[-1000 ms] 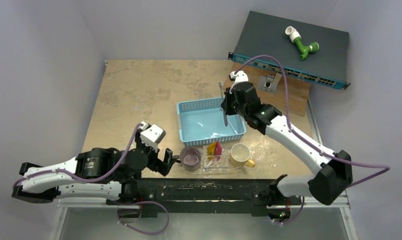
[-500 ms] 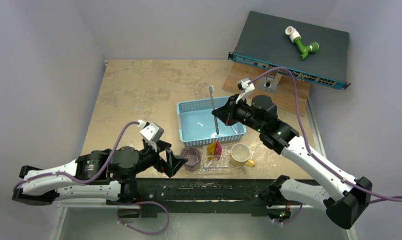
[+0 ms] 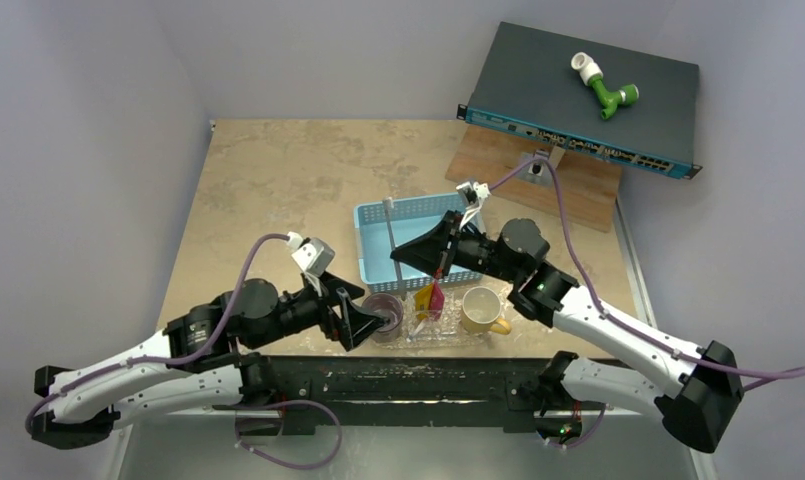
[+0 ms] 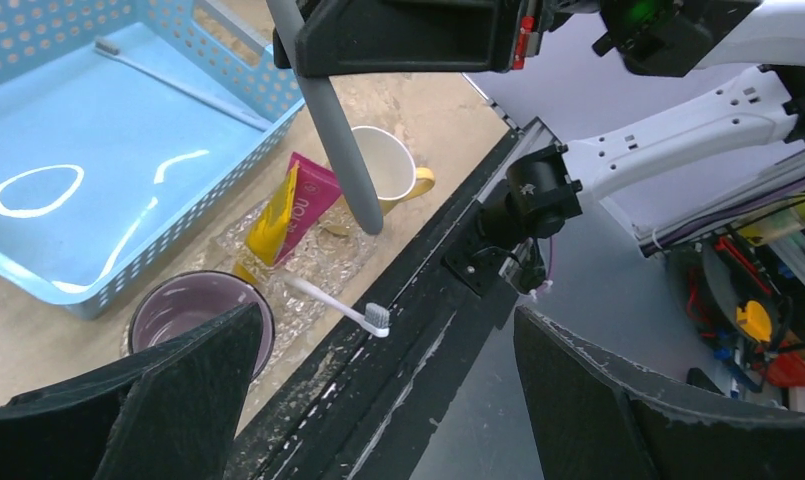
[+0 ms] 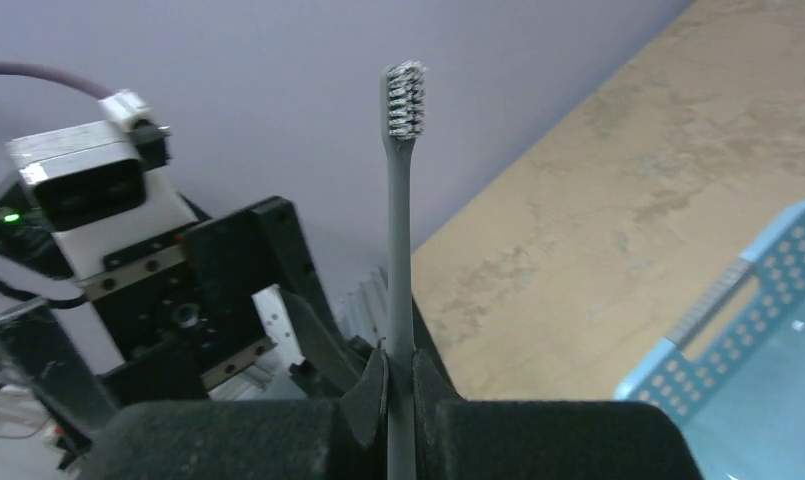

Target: Prepare toiletry sets of a toothbrush and toothpaste on the tray

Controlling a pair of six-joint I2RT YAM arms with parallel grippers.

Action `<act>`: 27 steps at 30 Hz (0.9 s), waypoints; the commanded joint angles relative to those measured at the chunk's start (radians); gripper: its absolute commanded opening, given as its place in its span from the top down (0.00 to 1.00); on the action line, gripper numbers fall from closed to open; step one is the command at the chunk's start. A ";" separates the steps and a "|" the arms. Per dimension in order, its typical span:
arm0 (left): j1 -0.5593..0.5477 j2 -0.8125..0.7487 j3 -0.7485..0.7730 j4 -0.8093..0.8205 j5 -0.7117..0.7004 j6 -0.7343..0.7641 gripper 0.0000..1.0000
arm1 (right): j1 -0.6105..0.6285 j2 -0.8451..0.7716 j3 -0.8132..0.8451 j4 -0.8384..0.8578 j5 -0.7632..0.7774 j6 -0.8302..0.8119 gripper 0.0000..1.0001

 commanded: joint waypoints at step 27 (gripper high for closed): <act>0.316 -0.034 -0.135 0.388 0.565 -0.182 0.38 | 0.250 0.053 -0.154 0.657 0.343 0.300 1.00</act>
